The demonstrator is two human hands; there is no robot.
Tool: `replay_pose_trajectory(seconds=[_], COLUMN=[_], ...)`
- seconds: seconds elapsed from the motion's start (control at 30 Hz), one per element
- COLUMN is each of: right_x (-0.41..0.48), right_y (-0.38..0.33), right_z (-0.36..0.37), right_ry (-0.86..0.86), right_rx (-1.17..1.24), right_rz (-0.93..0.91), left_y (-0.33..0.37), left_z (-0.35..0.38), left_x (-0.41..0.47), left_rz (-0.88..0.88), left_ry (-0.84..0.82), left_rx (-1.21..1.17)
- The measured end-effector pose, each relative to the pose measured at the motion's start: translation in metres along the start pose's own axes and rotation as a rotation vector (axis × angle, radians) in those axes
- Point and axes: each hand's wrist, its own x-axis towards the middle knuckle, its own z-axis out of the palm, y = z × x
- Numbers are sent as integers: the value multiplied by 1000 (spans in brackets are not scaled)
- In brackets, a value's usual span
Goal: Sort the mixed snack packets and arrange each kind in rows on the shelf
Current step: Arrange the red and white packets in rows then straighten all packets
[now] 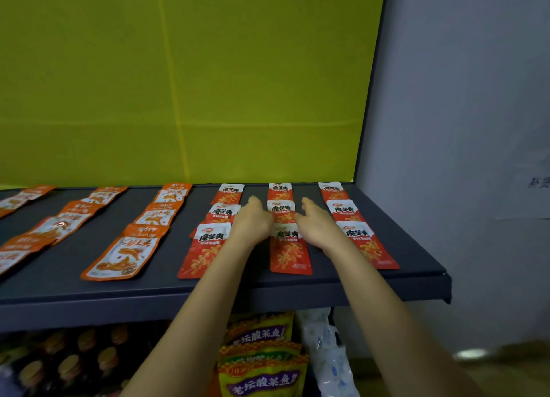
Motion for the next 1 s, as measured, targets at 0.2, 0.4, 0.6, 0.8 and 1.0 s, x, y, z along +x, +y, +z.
replay_pose_trajectory(seconds=[0.2,0.4,0.6,0.8,1.0], right_x=[-39,-34,-33,-33,-17], right_y=[14,22,21,1,-62], right_z=[4,14,14,10,30], right_ry=[-37,26,31,114,-21], right_rx=[-113,-209,-219,-132,-104], right_rz=[-122,-174,-182,-245,-236], left_y=[-22,-26,-23,-26,-58], left_z=[9,16,14,-18,-75], left_x=[-40,-44,-48,-53,-18], left_rz=[150,247,270,310,138], left_ry=[-34,0,25,249,210], left_rx=[171,275,277,108,122])
